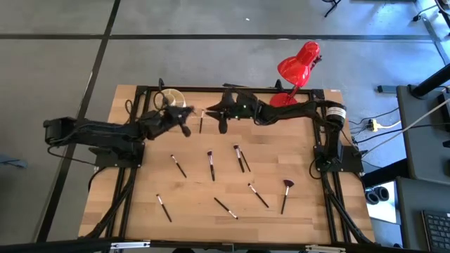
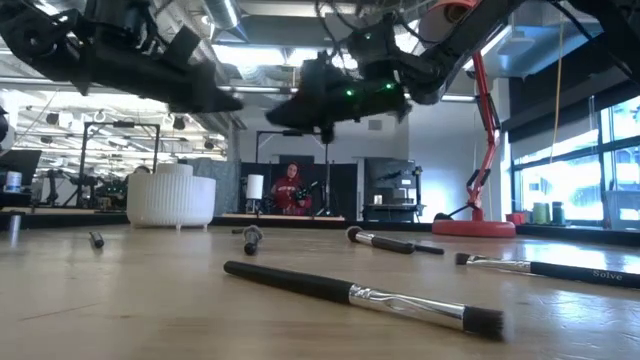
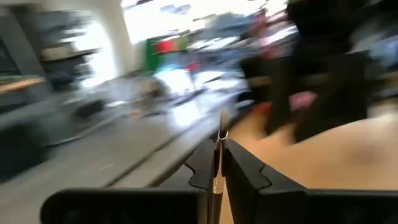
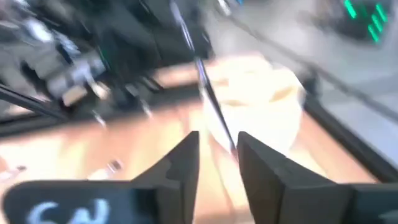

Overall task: Put items in baskets/containers
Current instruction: Put the eyeshadow brush into the organizer

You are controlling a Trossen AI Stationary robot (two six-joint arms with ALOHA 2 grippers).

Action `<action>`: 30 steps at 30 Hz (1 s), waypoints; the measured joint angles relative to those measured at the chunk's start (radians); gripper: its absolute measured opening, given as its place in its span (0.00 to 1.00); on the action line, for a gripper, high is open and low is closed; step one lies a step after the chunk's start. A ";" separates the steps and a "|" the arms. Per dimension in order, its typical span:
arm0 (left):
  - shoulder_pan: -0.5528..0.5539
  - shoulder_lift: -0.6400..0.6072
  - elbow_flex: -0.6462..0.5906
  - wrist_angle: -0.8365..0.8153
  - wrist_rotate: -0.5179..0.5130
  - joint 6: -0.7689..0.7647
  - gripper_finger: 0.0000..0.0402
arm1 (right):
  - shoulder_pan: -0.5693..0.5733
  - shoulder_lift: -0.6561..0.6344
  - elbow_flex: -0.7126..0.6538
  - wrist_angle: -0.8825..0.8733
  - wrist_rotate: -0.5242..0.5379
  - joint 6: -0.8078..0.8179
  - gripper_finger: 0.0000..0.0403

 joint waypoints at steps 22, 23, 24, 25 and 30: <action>0.362 -0.238 0.185 -0.701 -0.162 -0.236 0.08 | 0.027 -0.055 -0.087 -0.336 0.264 0.030 0.38; 0.376 -0.235 0.185 -0.701 -0.142 -0.262 0.08 | 0.028 -0.055 -0.087 -0.334 0.264 0.031 0.38; 0.390 -0.231 0.185 -0.703 -0.125 -0.289 0.09 | 0.028 -0.055 -0.087 -0.334 0.264 0.033 0.38; 0.402 -0.225 0.185 -0.704 -0.106 -0.316 0.09 | 0.028 -0.055 -0.087 -0.335 0.263 0.036 0.38; 0.447 -0.180 0.185 -0.747 -0.076 -0.397 0.13 | 0.028 -0.060 -0.087 -0.346 0.249 0.038 0.38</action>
